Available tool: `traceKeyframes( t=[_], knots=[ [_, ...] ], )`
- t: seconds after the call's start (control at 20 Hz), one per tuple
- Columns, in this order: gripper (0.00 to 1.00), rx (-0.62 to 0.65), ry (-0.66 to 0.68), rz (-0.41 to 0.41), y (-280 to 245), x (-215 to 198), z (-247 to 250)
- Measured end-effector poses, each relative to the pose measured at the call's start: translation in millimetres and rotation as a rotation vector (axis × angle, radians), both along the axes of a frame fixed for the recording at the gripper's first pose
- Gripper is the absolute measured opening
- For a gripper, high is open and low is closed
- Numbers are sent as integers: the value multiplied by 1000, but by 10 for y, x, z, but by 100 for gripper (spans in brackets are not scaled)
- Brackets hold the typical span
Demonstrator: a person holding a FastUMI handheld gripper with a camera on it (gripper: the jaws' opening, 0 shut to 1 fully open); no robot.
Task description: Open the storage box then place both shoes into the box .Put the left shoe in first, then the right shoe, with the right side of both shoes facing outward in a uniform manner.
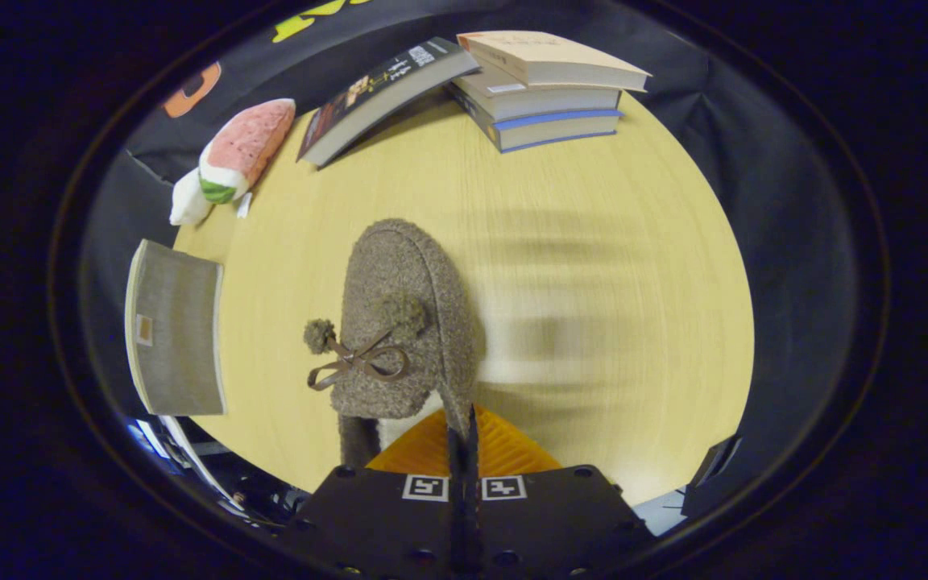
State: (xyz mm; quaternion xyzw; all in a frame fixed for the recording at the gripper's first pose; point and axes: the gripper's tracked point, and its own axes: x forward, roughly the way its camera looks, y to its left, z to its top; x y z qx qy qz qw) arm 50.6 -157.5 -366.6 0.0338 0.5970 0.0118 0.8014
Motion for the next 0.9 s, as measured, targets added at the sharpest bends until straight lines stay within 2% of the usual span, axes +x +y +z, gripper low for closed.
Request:
traceKeyframes(
  t=[0.2, 0.4, 0.55, 0.9],
  knots=[
    [1, 16, -53, 7, 498, -82, 536],
    [0, 101, -97, 31, 1365, -142, 1089],
    [1, 107, -117, 88, 2052, -193, 1383],
    [0, 131, -106, 125, 3613, -209, 1472]
  ],
)
